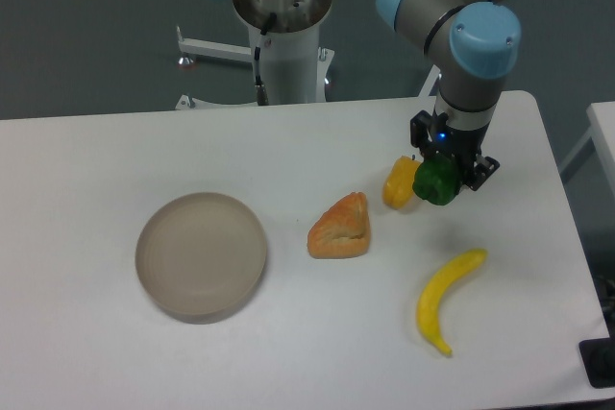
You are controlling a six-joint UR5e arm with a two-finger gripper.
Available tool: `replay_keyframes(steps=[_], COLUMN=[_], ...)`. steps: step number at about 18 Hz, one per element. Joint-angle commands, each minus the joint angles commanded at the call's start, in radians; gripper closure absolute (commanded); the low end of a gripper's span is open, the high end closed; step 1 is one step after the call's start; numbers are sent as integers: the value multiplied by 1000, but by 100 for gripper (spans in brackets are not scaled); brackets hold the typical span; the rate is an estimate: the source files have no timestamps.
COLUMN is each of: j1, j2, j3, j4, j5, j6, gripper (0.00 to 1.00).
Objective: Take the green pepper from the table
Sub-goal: 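Lift the green bell pepper up and carry it beside the yellow pepper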
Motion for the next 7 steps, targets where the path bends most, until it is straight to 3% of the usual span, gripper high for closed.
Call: replay_keyframes(steps=[2, 7], j1=[-2, -3], j2=[0, -9], j3=[2, 0], j4=[-2, 2], j5=[0, -9], j6=[102, 118], gripper=[84, 85])
